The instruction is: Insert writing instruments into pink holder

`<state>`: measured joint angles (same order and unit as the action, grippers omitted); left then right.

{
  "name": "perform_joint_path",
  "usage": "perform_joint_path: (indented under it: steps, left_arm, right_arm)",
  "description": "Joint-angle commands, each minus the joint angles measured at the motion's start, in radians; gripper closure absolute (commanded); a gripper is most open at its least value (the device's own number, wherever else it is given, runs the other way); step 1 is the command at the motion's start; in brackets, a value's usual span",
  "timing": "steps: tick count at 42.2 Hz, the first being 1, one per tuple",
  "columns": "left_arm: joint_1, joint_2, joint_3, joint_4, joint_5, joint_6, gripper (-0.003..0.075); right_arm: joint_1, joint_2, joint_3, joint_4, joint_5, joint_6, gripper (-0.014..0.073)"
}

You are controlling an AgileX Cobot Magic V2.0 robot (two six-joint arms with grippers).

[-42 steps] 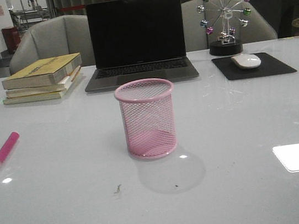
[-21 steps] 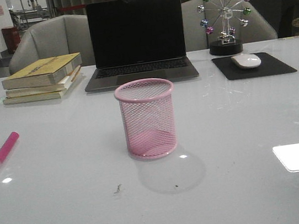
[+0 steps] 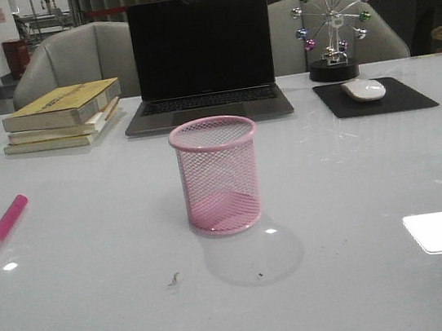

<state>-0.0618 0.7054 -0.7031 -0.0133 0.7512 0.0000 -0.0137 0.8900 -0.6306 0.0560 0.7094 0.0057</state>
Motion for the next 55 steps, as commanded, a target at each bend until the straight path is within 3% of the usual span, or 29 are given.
perform_joint_path:
  steps: [1,13,20,39,55]
  left_arm:
    - [-0.072,0.014,-0.027,-0.02,-0.087,0.0,0.0107]
    - [-0.356,0.018,-0.027,-0.018,-0.089,0.021,0.0129]
    - [-0.444,0.018,-0.027,-0.018,-0.089,0.021,0.0161]
    - [-0.466,0.018,-0.027,-0.02,-0.089,0.021,0.0281]
    - [-0.466,0.018,-0.027,-0.021,-0.089,0.021,0.0288]
  right_arm:
    - [-0.008,0.097,-0.073,-0.009,-0.069,0.004,0.0086]
    - [-0.008,0.431,-0.264,-0.015,-0.091,0.004,0.0086]
    - [-0.008,0.616,-0.397,-0.021,-0.09,0.004,0.0086]
    - [-0.026,1.002,-0.735,-0.035,0.028,0.004,0.0086]
    - [-0.026,1.113,-0.852,-0.042,0.078,0.004,0.0099]
